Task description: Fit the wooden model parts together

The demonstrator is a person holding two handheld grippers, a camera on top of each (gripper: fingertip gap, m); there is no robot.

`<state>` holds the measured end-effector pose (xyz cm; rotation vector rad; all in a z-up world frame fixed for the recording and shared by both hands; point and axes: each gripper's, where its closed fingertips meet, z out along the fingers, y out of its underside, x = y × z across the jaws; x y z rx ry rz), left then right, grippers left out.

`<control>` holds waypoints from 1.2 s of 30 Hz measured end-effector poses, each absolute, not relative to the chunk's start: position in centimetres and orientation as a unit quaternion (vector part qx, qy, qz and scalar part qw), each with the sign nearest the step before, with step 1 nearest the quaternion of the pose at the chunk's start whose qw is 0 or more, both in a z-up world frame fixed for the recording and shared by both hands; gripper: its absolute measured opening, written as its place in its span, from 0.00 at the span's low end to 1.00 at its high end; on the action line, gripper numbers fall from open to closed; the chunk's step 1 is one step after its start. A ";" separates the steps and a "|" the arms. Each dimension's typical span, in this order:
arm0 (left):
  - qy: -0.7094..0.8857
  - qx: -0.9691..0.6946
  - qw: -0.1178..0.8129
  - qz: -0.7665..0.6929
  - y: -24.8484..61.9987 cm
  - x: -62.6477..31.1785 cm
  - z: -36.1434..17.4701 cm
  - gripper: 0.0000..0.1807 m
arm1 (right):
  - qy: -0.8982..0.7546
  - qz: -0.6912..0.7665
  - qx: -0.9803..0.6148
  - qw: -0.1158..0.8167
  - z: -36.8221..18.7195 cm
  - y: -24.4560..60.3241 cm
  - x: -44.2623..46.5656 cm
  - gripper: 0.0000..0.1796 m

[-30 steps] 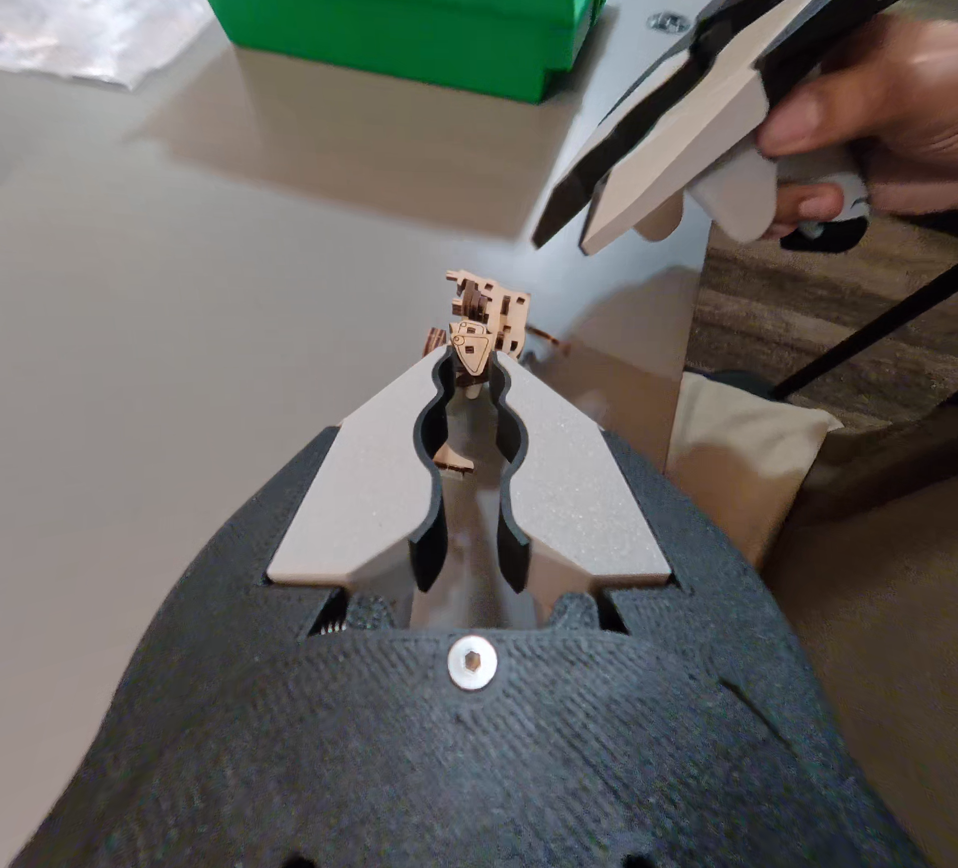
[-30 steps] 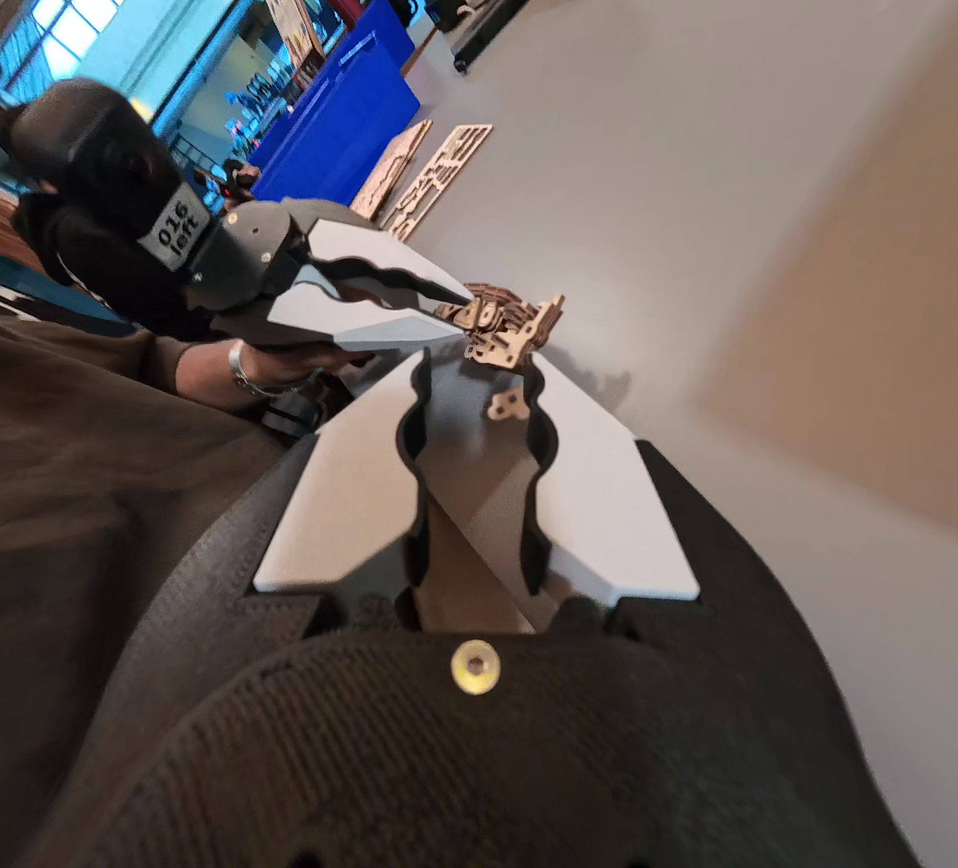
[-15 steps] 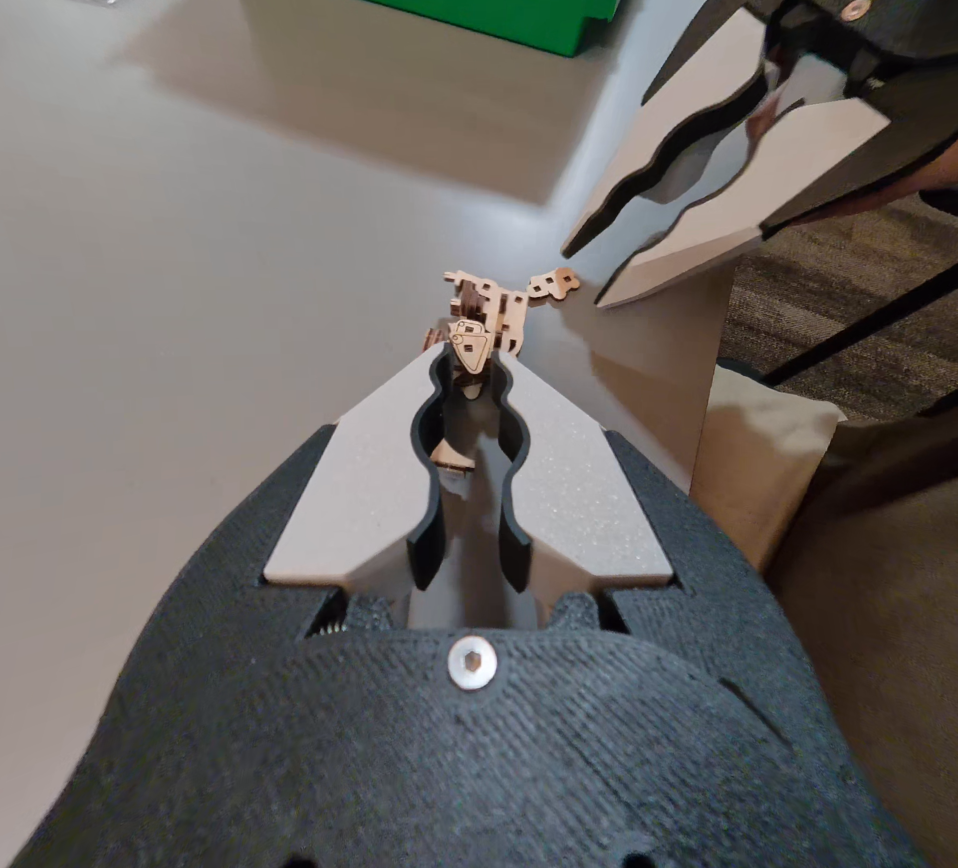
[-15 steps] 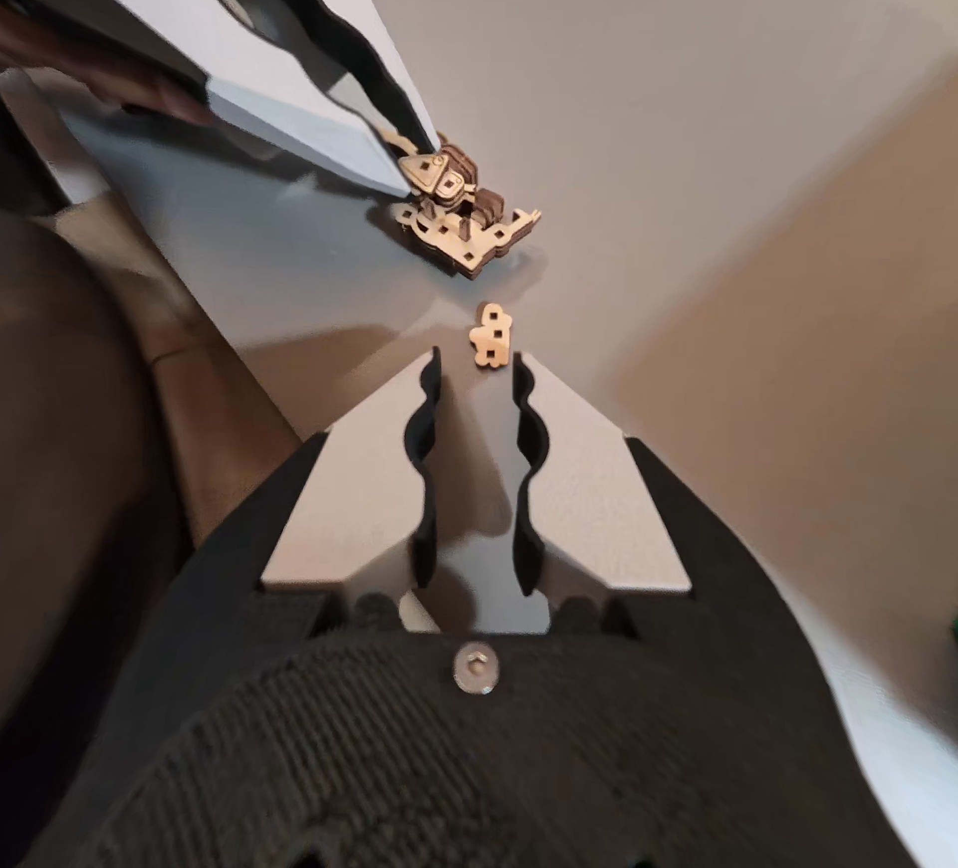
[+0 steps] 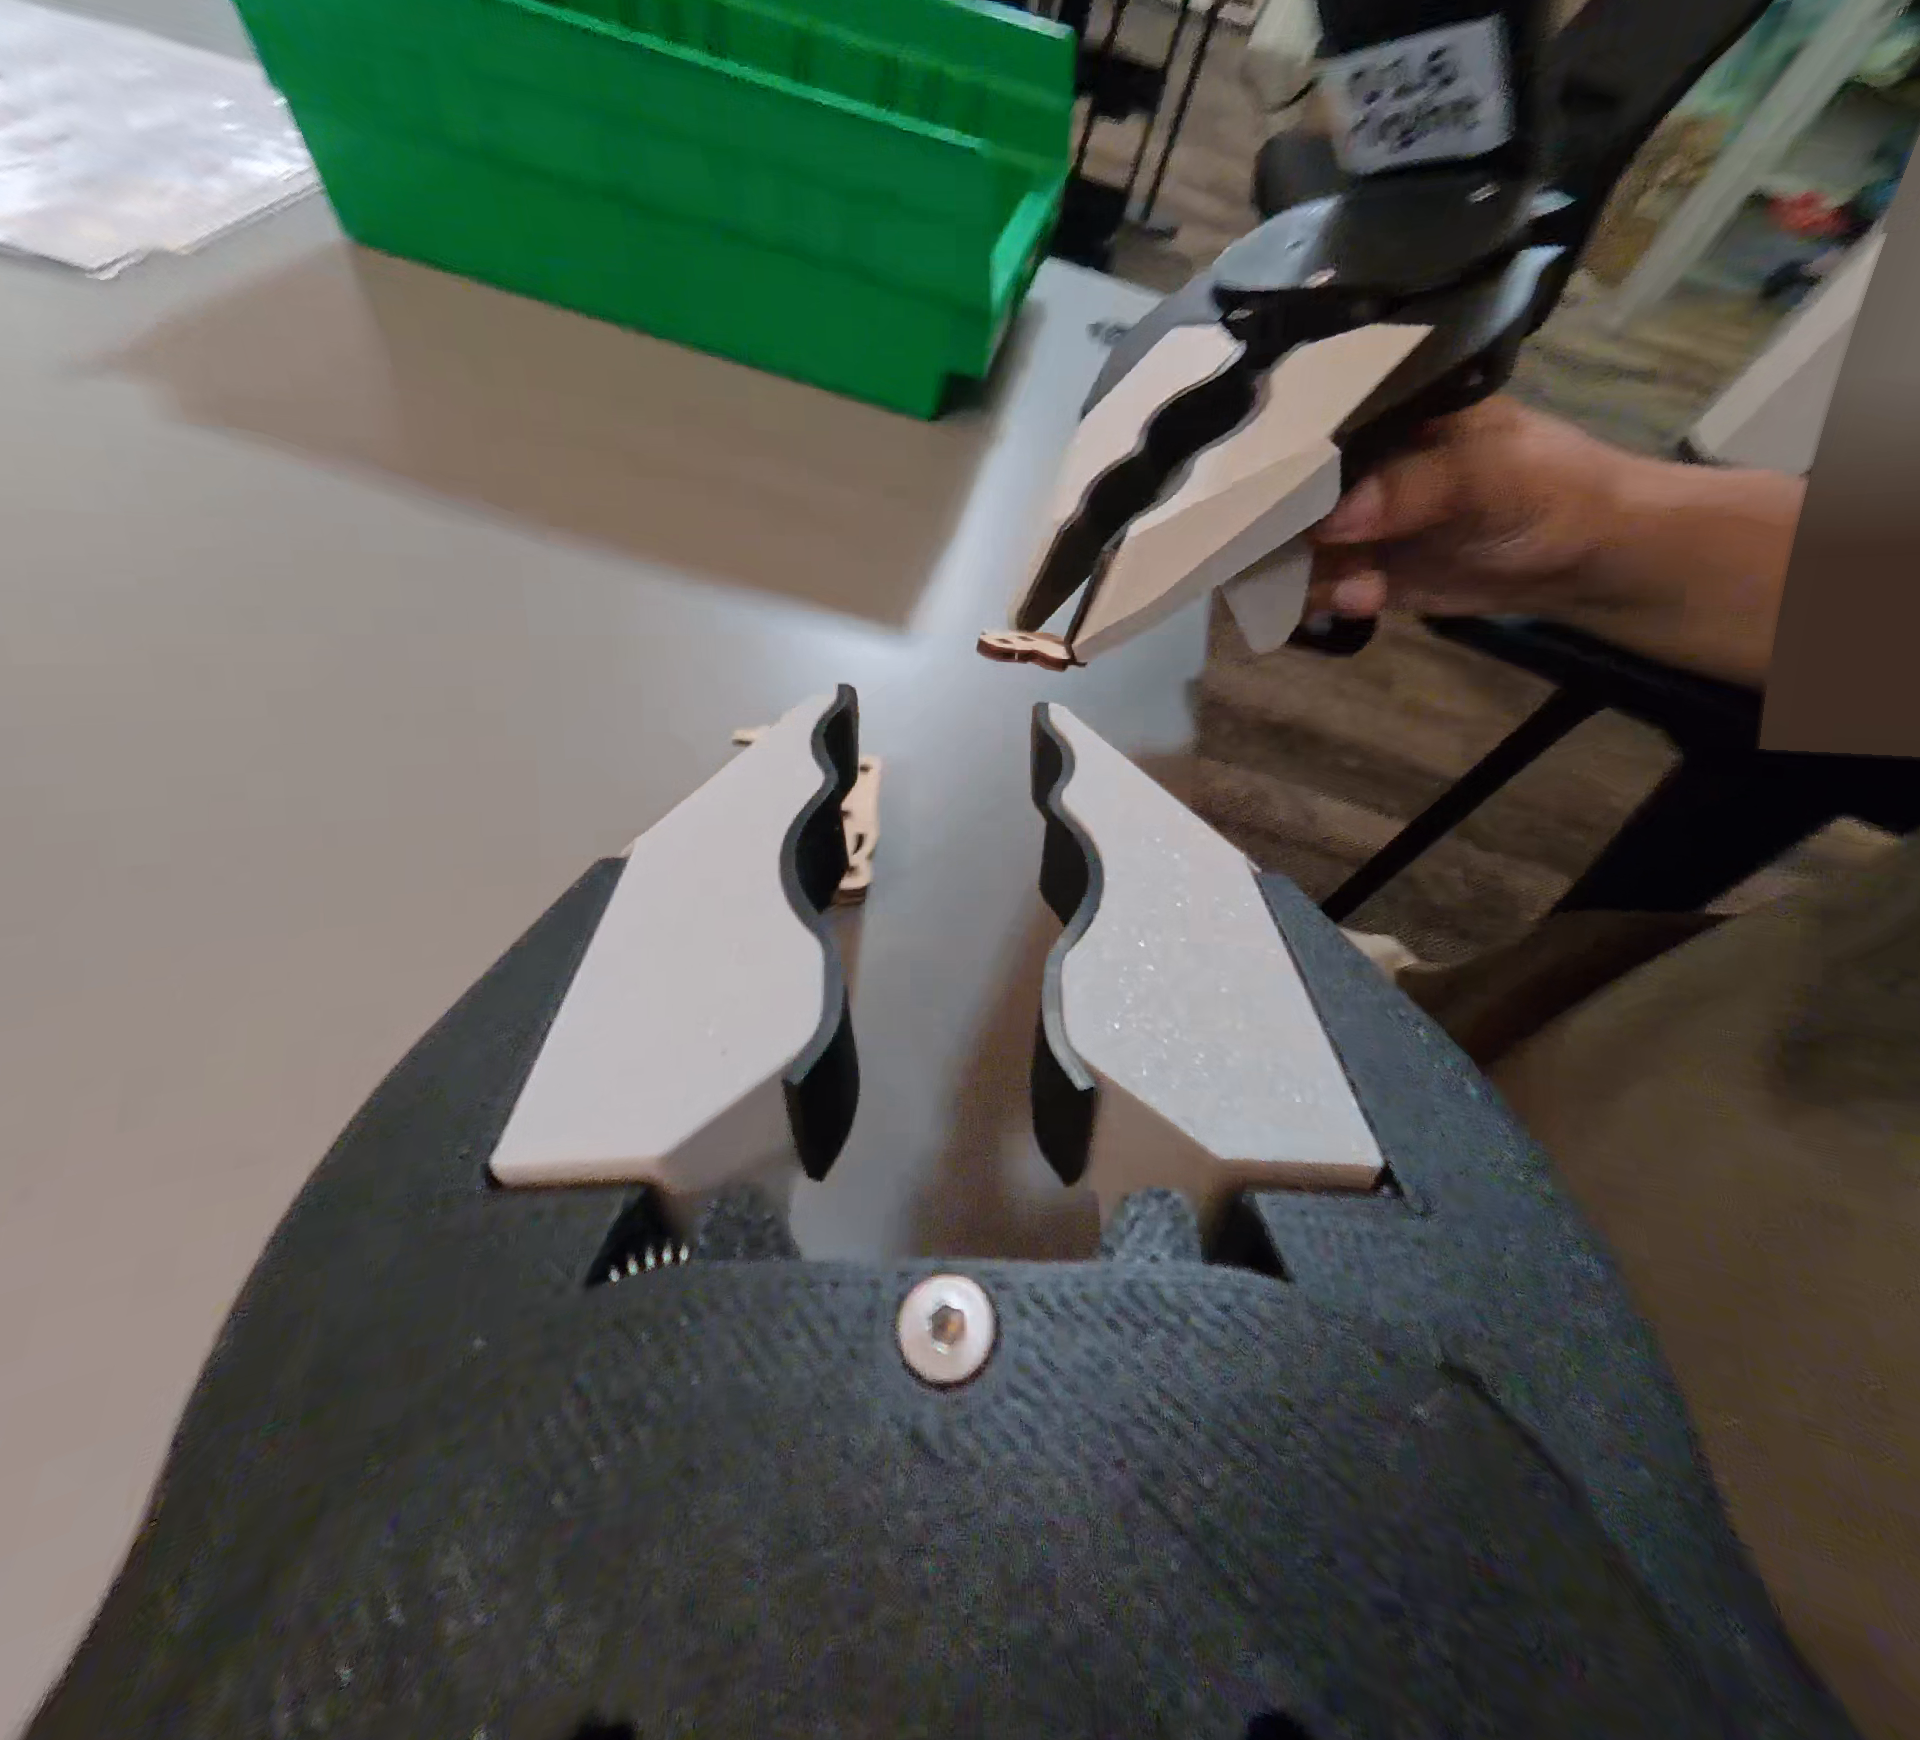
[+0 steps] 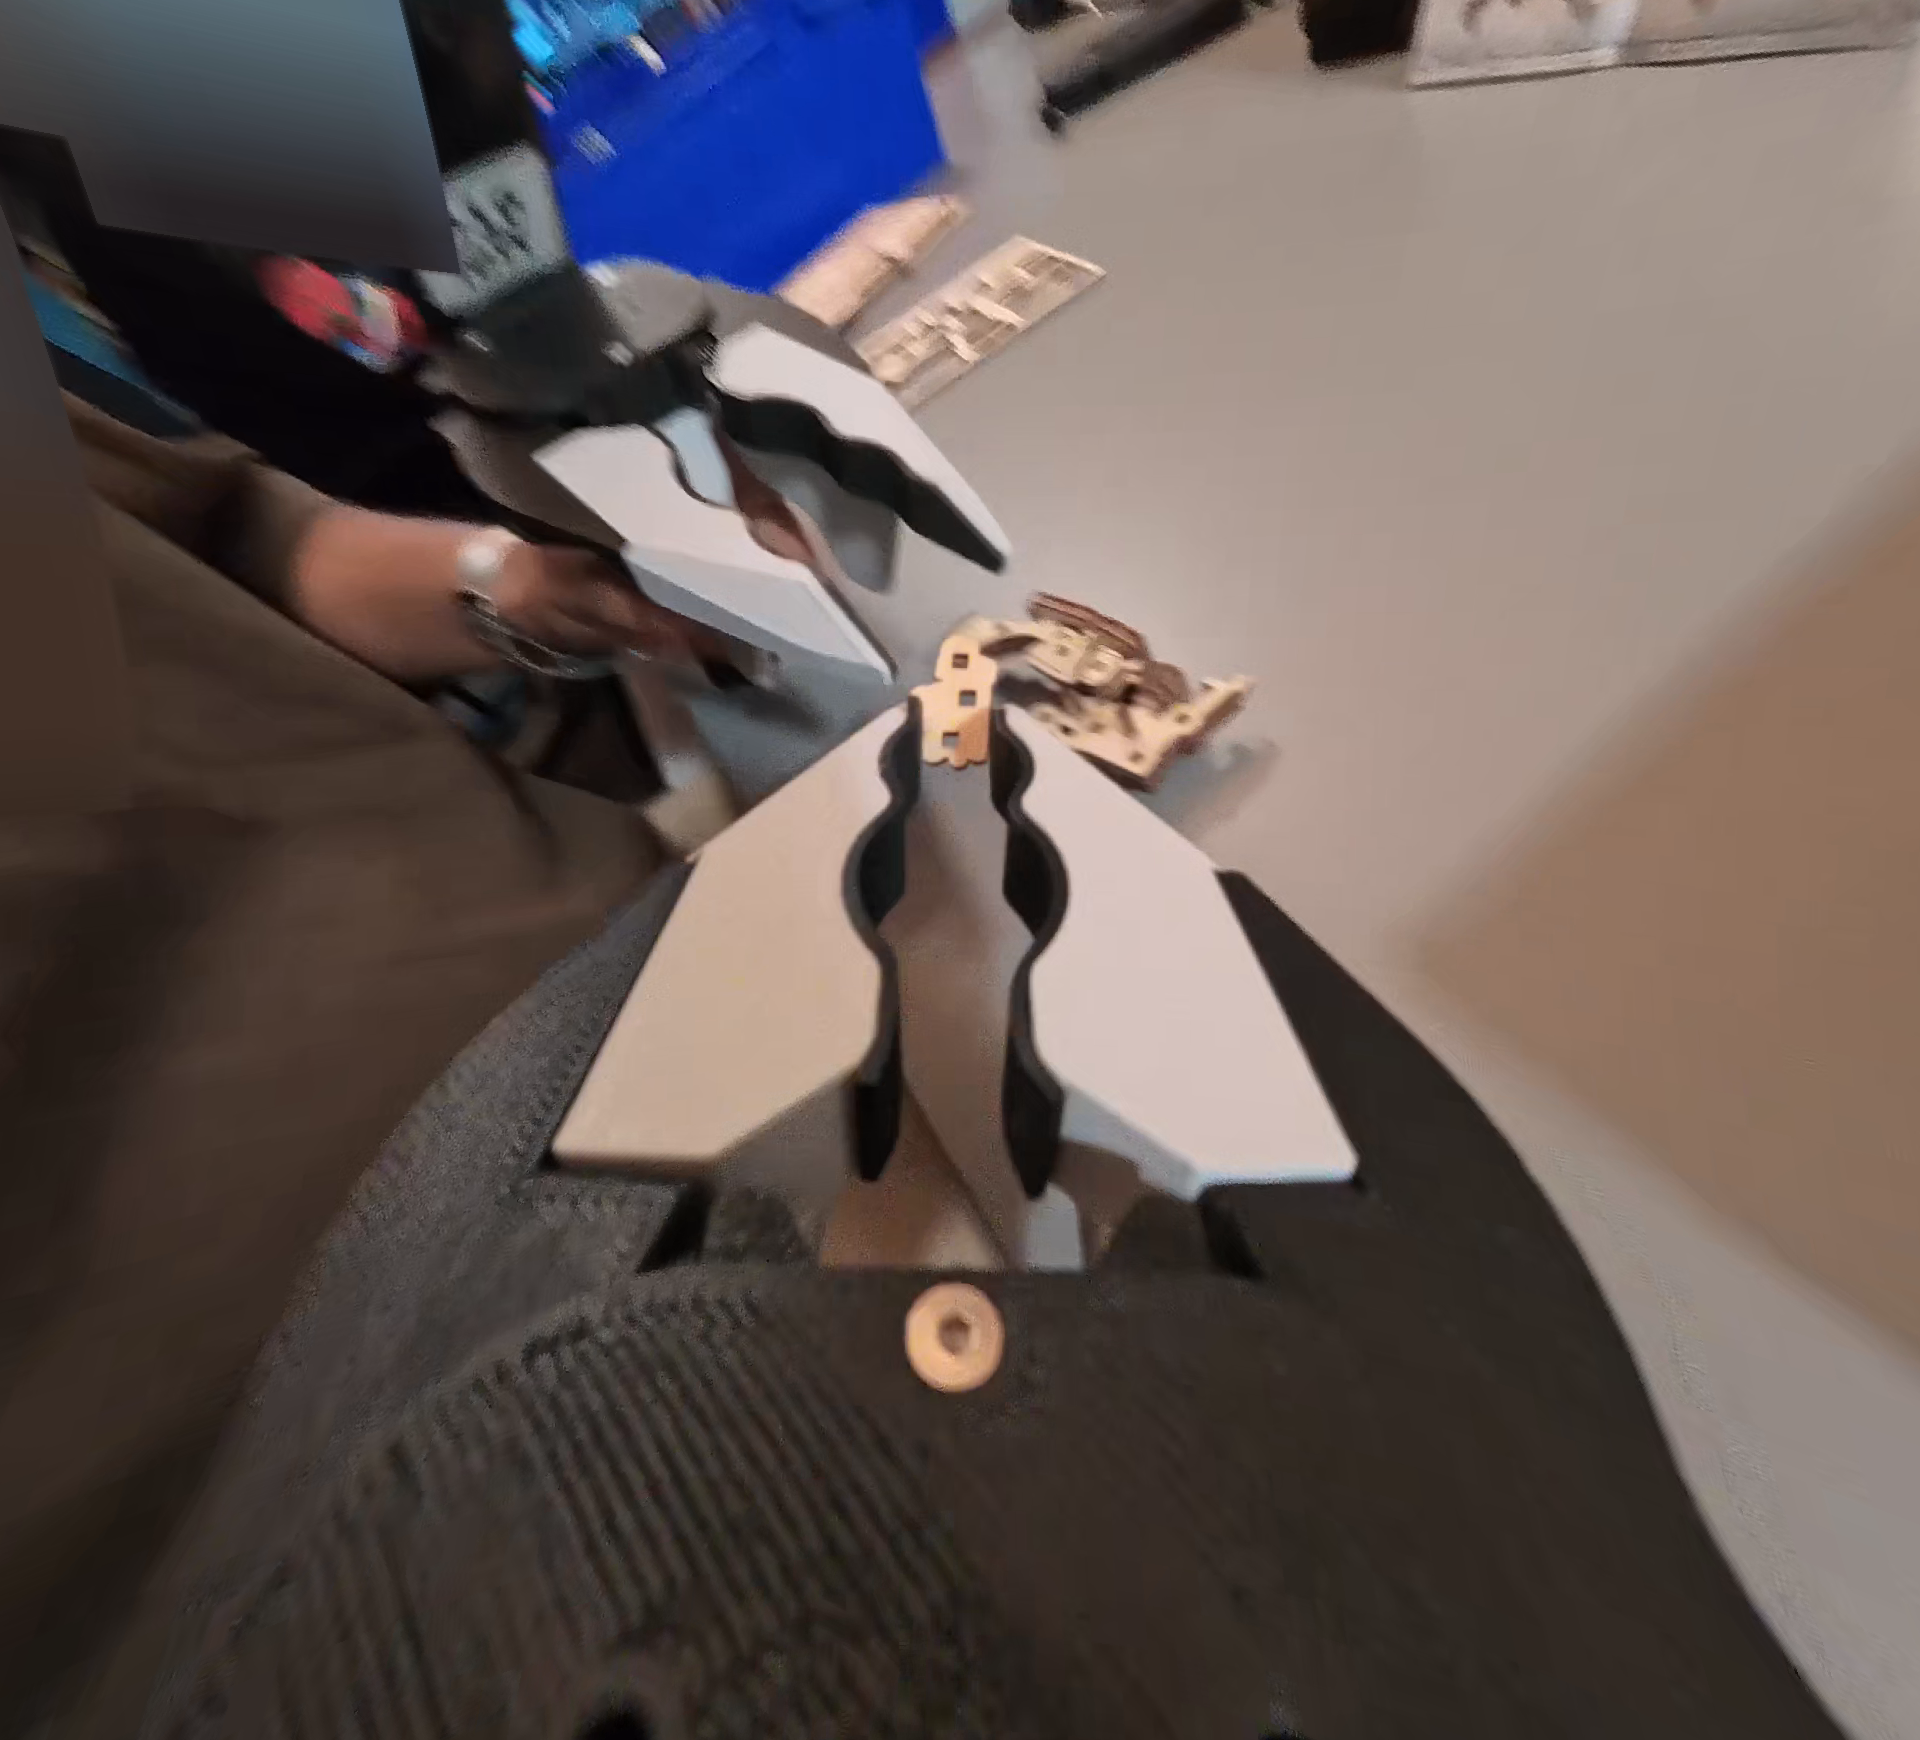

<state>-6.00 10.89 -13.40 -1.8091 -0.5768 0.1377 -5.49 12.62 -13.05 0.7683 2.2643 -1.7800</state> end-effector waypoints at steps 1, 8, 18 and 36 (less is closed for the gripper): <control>-0.244 -0.768 0.590 0.047 11.1 -5.7 -13.0 0.16 | 0.741 -0.609 0.262 0.109 -12.6 12.6 -5.2 0.06; -0.249 -0.762 0.597 0.039 10.6 -4.9 -12.9 0.10 | 0.721 -0.628 0.267 0.121 -11.4 11.9 -5.8 0.06; -0.283 -0.718 0.628 0.102 6.0 -3.8 -11.4 0.09 | 0.711 -0.598 0.164 0.331 -10.7 5.3 -2.4 0.00; -0.325 -0.742 0.561 0.169 4.0 -3.8 -14.1 0.15 | 0.754 -0.551 0.176 0.311 -13.1 2.9 -3.2 0.00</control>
